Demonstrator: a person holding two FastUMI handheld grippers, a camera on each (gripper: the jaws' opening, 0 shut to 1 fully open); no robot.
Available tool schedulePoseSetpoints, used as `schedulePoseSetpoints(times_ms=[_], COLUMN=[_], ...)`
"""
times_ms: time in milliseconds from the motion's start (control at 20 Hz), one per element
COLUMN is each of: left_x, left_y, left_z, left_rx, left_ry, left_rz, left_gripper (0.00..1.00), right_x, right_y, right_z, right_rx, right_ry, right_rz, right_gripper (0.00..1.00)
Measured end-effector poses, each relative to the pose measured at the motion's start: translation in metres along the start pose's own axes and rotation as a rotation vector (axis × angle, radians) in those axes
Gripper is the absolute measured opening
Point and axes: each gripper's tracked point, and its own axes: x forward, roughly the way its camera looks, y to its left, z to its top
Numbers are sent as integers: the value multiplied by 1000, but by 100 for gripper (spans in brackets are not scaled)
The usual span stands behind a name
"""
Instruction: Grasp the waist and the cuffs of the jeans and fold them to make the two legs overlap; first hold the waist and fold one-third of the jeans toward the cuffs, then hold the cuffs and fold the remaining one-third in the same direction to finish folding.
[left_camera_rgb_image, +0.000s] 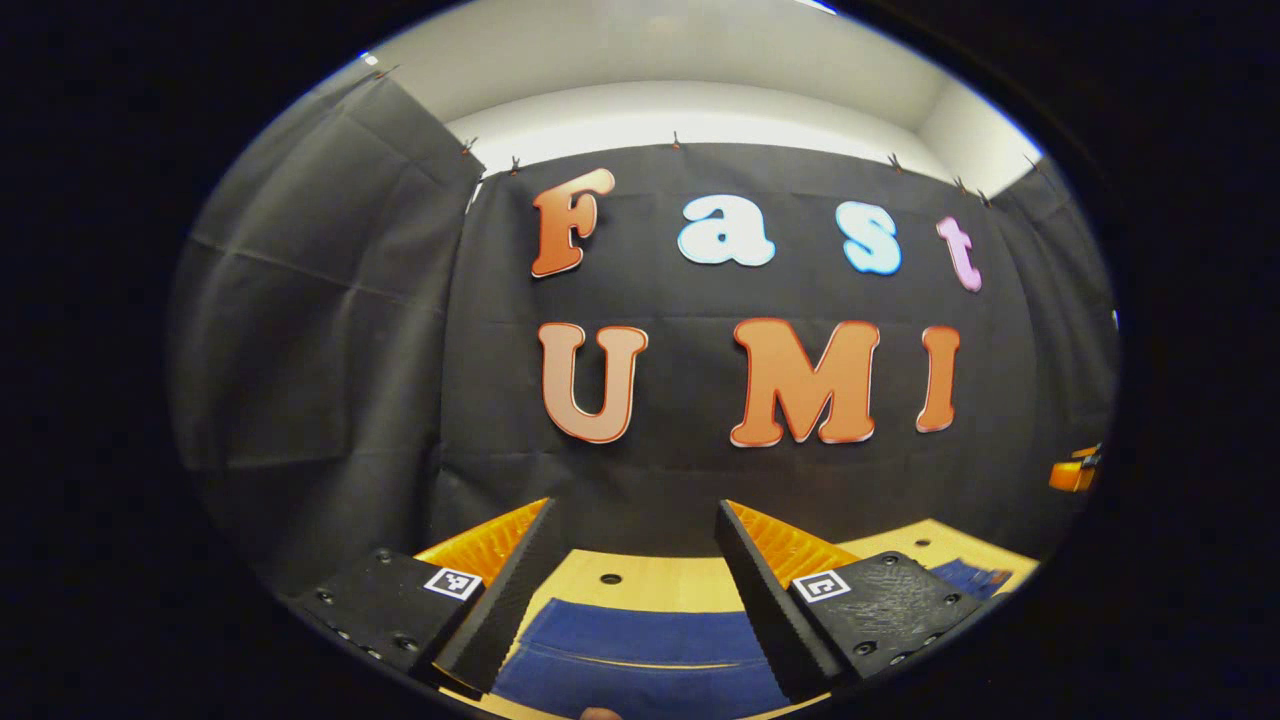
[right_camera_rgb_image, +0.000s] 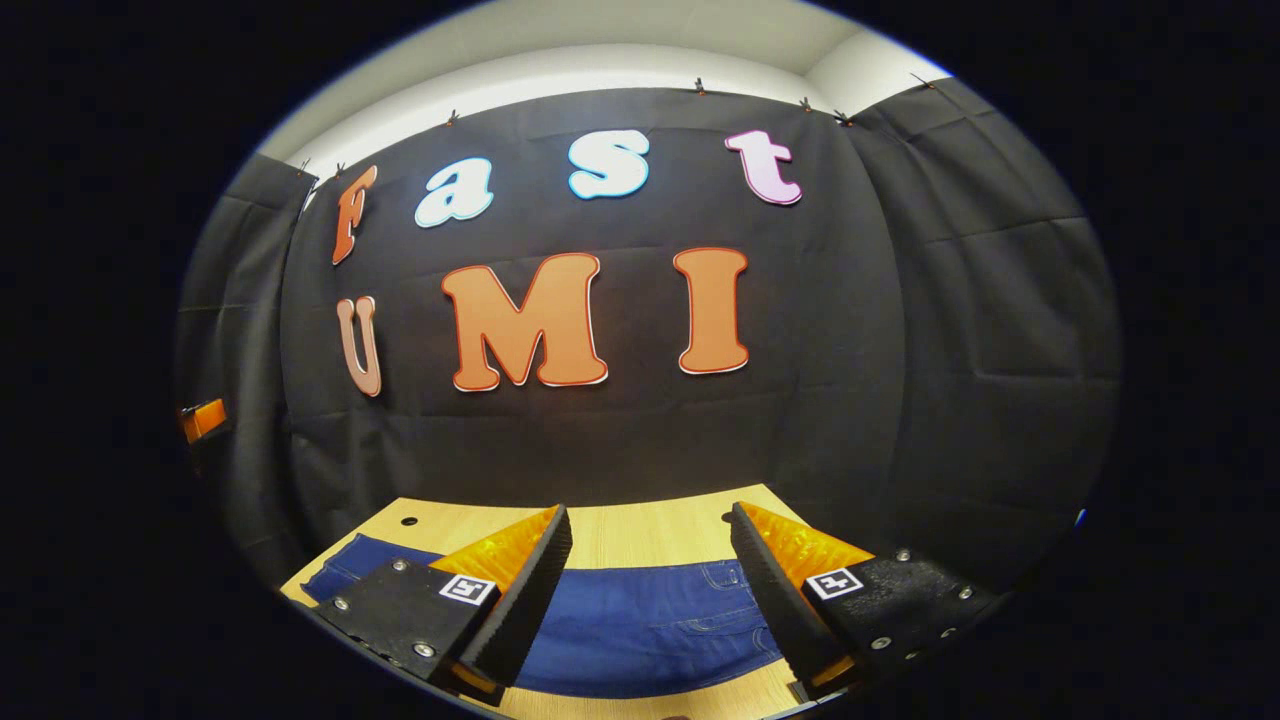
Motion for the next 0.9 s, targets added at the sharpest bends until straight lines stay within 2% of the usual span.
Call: schedulePoseSetpoints(times_ms=[50, 150, 200, 300, 650, 750, 900], left_x=[1, 3, 2, 0, -32, -43, -52], left_y=[3, 8, 9, 5, -20, -21, -19], left_z=[-7, -29, -42, -71, -209, -255, -293], left_rx=[64, 201, 269, 404, 855, 939, 1028], left_ry=[14, 67, 99, 147, 340, 416, 458], left_rz=[3, 8, 6, -26, -260, -322, -393], left_gripper=[97, 95, 100, 100, 98, 98, 98], right_x=[4, 14, 17, 22, 28, 28, 23], right_y=[4, 13, 18, 27, 33, 29, 23], right_z=[-4, -15, -22, -37, -86, -95, -102], right_rx=[9, 23, 27, 26, 22, 13, -6], right_ry=[11, 44, 64, 106, 229, 259, 282], right_rz=[12, 31, 40, 57, 68, 58, 45], right_gripper=[100, 97, 97, 97, 97, 97, 97])
